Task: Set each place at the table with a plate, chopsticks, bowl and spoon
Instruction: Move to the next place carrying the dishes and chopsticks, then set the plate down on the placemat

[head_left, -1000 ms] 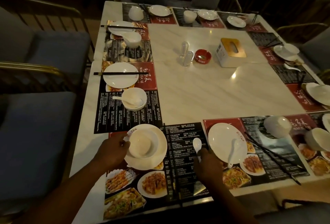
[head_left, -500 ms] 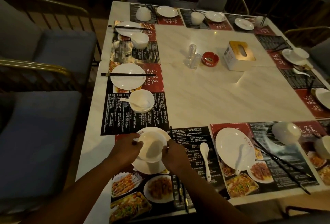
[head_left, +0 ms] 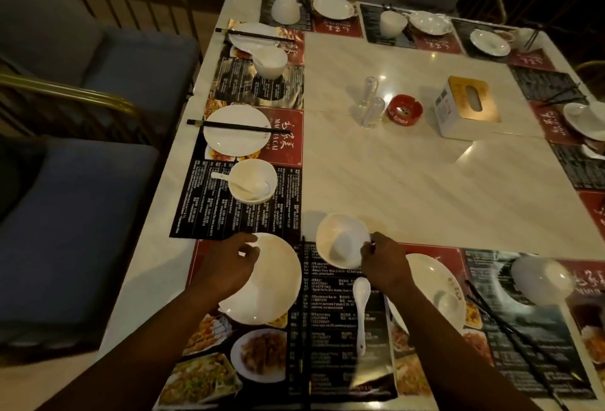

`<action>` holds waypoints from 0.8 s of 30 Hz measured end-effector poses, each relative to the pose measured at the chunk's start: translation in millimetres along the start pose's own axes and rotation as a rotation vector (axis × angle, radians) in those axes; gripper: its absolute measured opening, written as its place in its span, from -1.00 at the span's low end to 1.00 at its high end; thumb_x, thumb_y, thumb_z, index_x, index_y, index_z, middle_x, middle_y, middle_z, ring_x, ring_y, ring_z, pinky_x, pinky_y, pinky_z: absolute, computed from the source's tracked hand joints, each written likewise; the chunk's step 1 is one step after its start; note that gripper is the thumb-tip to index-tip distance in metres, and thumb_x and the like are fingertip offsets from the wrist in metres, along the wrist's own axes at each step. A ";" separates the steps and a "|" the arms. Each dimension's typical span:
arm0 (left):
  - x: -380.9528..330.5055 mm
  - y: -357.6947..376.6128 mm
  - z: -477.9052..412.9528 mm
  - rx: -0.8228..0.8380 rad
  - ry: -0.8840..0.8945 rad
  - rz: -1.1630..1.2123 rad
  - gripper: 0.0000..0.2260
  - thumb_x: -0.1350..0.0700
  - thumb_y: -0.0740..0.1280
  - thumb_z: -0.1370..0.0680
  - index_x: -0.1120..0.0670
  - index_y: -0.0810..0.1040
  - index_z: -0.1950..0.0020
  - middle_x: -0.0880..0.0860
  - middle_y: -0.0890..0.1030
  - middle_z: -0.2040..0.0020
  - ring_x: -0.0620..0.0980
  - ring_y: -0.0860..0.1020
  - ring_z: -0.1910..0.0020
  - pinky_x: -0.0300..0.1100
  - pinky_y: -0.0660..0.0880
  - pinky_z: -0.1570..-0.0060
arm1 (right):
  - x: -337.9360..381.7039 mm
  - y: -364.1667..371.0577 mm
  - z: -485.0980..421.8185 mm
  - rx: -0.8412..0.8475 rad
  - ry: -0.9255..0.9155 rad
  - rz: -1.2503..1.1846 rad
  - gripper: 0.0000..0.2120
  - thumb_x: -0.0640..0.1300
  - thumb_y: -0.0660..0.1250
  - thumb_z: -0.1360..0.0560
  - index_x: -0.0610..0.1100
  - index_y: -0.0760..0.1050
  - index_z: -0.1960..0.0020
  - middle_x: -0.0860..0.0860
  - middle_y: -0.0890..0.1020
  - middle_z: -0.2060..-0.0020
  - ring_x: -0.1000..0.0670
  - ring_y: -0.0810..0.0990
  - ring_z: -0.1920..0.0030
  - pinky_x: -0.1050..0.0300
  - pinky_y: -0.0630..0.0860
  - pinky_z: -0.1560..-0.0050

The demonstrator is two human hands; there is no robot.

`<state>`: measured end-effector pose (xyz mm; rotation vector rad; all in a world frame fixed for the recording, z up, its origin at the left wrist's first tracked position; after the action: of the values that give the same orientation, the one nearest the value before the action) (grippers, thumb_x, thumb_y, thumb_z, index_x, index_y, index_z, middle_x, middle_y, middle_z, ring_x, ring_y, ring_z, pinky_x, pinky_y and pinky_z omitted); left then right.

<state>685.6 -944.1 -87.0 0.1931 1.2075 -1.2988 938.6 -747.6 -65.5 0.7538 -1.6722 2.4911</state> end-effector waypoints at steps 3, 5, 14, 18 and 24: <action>3.1 2.2 3.3 -0.049 -0.040 -0.016 -0.79 0.10 0.39 -0.57 -0.04 0.59 -0.20 -0.07 0.66 0.06 -0.05 0.64 0.08 -0.03 0.60 -0.03 | -11.7 -0.5 -13.2 0.029 -0.012 0.014 -0.77 -0.15 0.18 -0.63 -0.24 0.54 -0.15 -0.20 0.66 -0.04 -0.20 0.61 -0.04 0.14 0.42 0.07; 6.2 0.7 6.3 -0.105 -0.060 -0.016 -0.79 0.13 0.39 -0.56 -0.02 0.60 -0.19 -0.05 0.66 0.04 -0.04 0.64 0.04 -0.08 0.56 -0.05 | -16.9 1.3 -20.1 0.053 -0.031 0.040 -0.76 -0.13 0.17 -0.63 -0.23 0.54 -0.15 -0.20 0.66 -0.04 -0.20 0.61 -0.04 0.10 0.46 0.03; 26.7 -27.7 31.6 -0.280 -0.170 -0.182 -0.81 0.07 0.31 -0.58 -0.13 0.59 -0.15 -0.03 0.66 0.01 0.01 0.62 0.08 -0.01 0.64 0.03 | -32.6 8.5 -33.9 0.100 -0.094 0.075 -0.76 -0.11 0.17 -0.64 -0.22 0.54 -0.13 -0.17 0.66 -0.02 -0.19 0.60 0.00 0.14 0.38 0.11; 36.2 -41.0 37.9 -0.278 -0.221 -0.320 -0.93 0.04 0.41 -0.49 0.00 0.55 0.13 -0.04 0.63 0.24 -0.07 0.61 0.31 -0.08 0.61 0.14 | -35.8 9.2 -35.3 0.125 -0.084 0.052 -0.76 -0.10 0.17 -0.64 -0.22 0.52 -0.15 -0.19 0.66 -0.02 -0.18 0.60 0.00 0.14 0.37 0.11; 57.0 -31.7 38.1 -0.188 -0.255 -0.337 -0.85 0.03 0.32 -0.58 0.02 0.54 0.18 -0.03 0.60 0.27 -0.12 0.55 0.30 -0.31 0.31 0.32 | 19.8 -31.2 -10.8 -0.121 -0.235 0.199 -0.64 0.03 0.18 -0.62 -0.20 0.49 -0.27 -0.18 0.63 -0.05 -0.22 0.62 -0.04 0.00 0.54 0.03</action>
<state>670.6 -1017.3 -98.2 -0.3166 1.1640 -1.4381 926.6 -729.5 -33.7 0.9424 -2.0495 2.4783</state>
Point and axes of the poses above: each hand's wrist, its own z-axis away from the middle knuckle, its own y-axis out of the palm, x = y × z, the point moved 7 cm from there along -z, towards the middle knuckle
